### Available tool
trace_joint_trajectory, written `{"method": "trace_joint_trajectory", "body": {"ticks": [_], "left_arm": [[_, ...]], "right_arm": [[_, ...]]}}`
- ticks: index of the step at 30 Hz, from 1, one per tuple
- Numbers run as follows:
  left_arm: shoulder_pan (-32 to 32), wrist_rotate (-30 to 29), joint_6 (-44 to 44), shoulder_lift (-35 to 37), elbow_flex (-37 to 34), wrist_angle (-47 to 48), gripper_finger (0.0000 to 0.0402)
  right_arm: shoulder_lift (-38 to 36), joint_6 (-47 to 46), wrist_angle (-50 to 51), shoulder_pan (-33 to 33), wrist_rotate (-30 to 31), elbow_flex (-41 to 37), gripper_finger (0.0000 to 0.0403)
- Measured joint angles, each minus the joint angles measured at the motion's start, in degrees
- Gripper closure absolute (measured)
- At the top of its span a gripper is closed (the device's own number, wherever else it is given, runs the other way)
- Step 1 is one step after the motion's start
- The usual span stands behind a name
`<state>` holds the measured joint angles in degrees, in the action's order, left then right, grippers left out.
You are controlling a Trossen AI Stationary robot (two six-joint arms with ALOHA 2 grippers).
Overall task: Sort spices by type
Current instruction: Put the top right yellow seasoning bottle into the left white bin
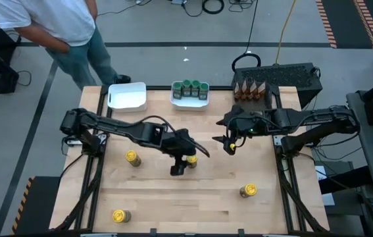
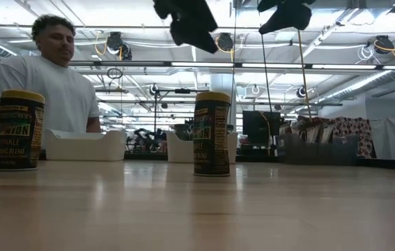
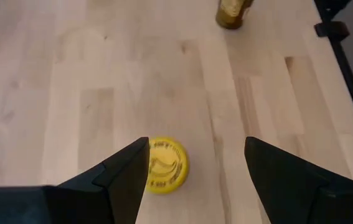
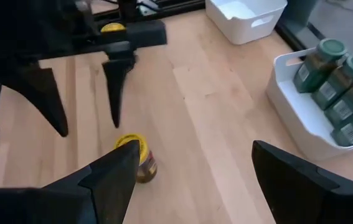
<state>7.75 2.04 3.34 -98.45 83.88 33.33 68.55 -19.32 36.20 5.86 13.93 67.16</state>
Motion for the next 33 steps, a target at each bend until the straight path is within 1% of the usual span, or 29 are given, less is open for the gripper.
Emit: {"method": "trace_joint_trajectory", "body": {"ticks": [2, 4, 6, 9, 13, 16, 19, 22, 26, 28, 29, 33], "left_arm": [[-0.57, 0.67, -0.88, -0.32, 0.0, -1.12, 0.0135], [-1.17, -0.2, -1.5, -0.46, 0.0, -1.65, 0.0135], [-1.45, -1.31, -2.59, -1.54, 0.0, -0.4, 0.0135], [-1.55, -1.23, -3.69, -3.92, -0.07, 0.44, 0.0135], [-1.08, -1.07, -3.74, -6.48, 0.01, -0.74, 0.0135], [-0.75, -1.32, -3.71, -8.51, -0.02, -1.0, 0.0135], [-0.45, -4.41, -3.71, -8.46, -0.02, -1.5, 0.0135], [-0.37, -6.68, -3.85, -8.44, 0.0, -1.98, 0.0135], [-0.37, -6.59, -4.62, -8.44, -0.02, -2.51, 0.0135], [-0.37, -5.49, -5.23, -8.61, 0.0, -2.49, 0.0135], [-0.35, -5.27, -5.27, -8.88, 0.0, -2.61, 0.0135], [-0.32, -3.84, -5.58, -9.59, -0.01, -2.69, 0.0135]], "right_arm": [[0.0, -1.02, 0.0, 0.86, 0.05, 0.0, 0.0112], [0.0, -1.66, 0.13, 1.82, -0.12, 0.0, 0.0112], [0.0, -2.01, 0.89, 3.13, -0.92, 0.0, 0.0112], [0.65, -1.83, 0.97, 5.09, -2.16, 0.02, 0.0114], [2.34, -1.57, -1.22, 6.69, -2.28, -1.33, 0.0133], [3.08, -1.86, -4.14, 7.53, -2.29, -4.4, 0.0164], [3.23, -2.58, -7.24, 8.11, -2.3, -6.37, 0.0207], [3.21, -2.98, -8.58, 8.69, -2.34, -7.53, 0.0262], [3.19, -2.96, -9.49, 8.89, -3.77, -7.96, 0.0346], [3.19, -2.96, -9.48, 8.91, -3.95, -8.06, 0.0385], [3.19, -2.96, -9.5, 8.89, -4.07, -8.07, 0.0393], [3.19, -2.96, -10.1, 8.89, -4.31, -8.07, 0.0393]]}}
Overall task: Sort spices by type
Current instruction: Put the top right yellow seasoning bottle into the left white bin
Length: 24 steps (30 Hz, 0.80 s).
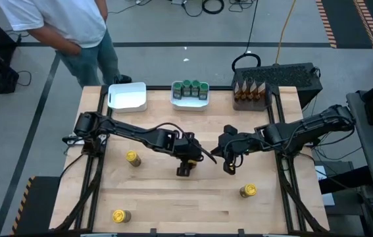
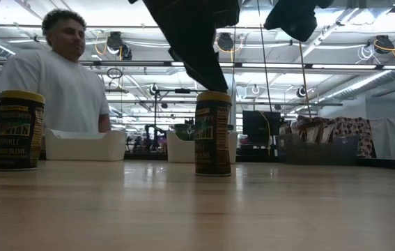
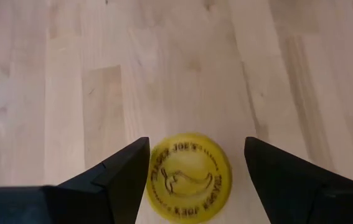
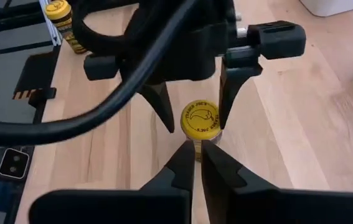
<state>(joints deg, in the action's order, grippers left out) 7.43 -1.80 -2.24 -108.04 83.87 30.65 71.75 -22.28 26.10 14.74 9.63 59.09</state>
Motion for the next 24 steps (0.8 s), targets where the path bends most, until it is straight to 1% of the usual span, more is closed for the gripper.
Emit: {"method": "trace_joint_trajectory", "body": {"ticks": [3, 10, 15, 24], "left_arm": [[-0.01, -1.05, 0.22, -1.31, 0.07, 0.07, 0.0135], [-0.03, -1.2, -0.42, -3.46, 0.01, 0.17, 0.0135], [-0.15, -1.25, -2.61, -3.44, 0.01, 0.14, 0.0135], [-0.42, -1.13, -3.15, -3.44, 0.01, 2.12, 0.0137]], "right_arm": [[0.0, 0.34, -0.48, 0.0, -0.68, 0.0, 0.04], [0.01, 0.42, -0.66, 0.0, -0.76, 0.0, 0.0402], [0.02, 0.43, -0.64, 0.0, -0.76, 0.0, 0.0402], [0.02, 0.9, -0.62, -0.04, -0.74, 0.0, 0.0403]]}}
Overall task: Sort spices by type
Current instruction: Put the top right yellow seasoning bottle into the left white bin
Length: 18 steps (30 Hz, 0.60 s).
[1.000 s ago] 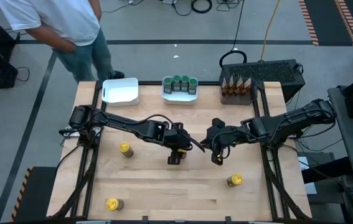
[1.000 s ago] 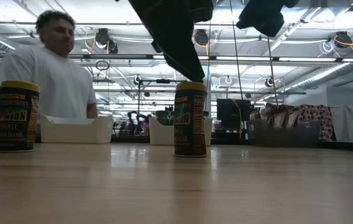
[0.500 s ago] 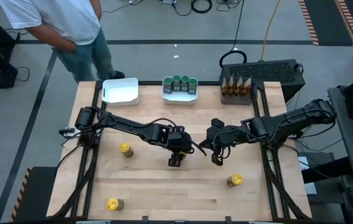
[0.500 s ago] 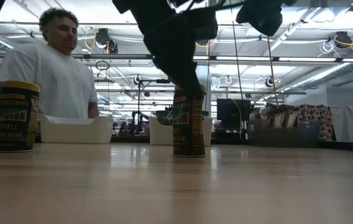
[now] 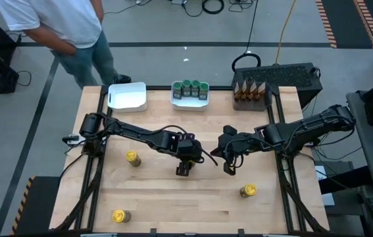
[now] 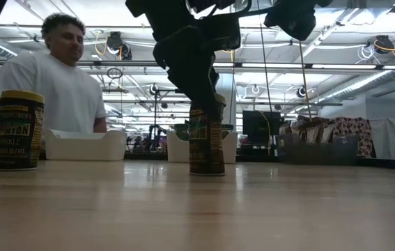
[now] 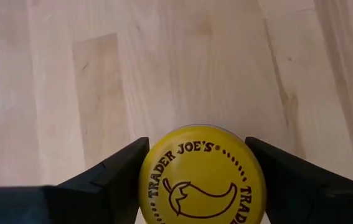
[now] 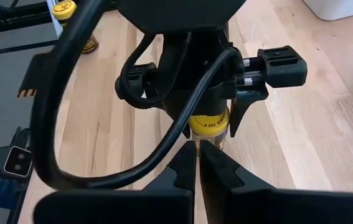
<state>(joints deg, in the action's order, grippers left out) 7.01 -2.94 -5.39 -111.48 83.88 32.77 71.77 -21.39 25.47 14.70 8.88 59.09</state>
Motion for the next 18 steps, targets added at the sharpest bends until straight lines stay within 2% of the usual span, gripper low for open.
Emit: {"method": "trace_joint_trajectory", "body": {"ticks": [6, 15, 18], "left_arm": [[-0.41, 1.22, 0.06, 0.02, 0.02, 0.2, 0.0165], [-1.57, 1.44, 0.2, 0.86, 0.02, 1.79, 0.0166], [-2.42, 1.44, 0.55, 3.22, 0.02, 2.89, 0.0166]], "right_arm": [[0.0, 0.24, 0.04, -0.13, 0.02, 0.0, 0.0403], [0.0, 0.63, 0.07, -0.13, 0.04, 0.0, 0.0403], [0.0, 1.03, 0.07, -0.13, 0.04, 0.02, 0.0403]]}}
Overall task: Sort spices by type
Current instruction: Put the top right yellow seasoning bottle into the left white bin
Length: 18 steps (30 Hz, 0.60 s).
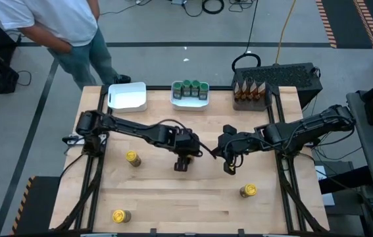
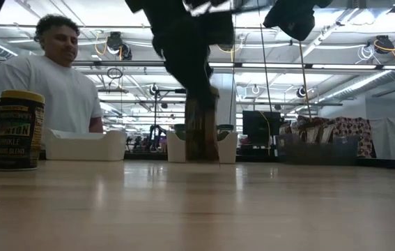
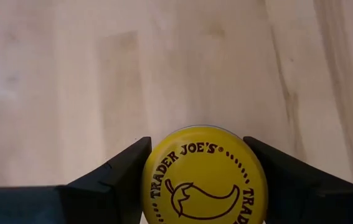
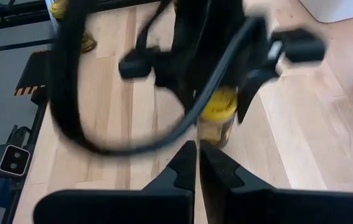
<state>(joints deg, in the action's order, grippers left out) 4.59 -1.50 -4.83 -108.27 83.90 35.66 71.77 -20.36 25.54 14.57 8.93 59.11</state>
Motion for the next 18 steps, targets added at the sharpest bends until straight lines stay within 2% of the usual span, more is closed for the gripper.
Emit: {"method": "trace_joint_trajectory", "body": {"ticks": [10, 18], "left_arm": [[-8.78, -1.72, 6.01, 12.11, 0.0, 7.97, 0.0166], [-21.04, -6.14, 13.01, 20.56, 0.02, 17.68, 0.0166]], "right_arm": [[0.0, 6.57, 0.04, -3.78, -0.41, 0.09, 0.0403], [0.0, 15.57, -0.05, -9.83, -6.56, 0.09, 0.0403]]}}
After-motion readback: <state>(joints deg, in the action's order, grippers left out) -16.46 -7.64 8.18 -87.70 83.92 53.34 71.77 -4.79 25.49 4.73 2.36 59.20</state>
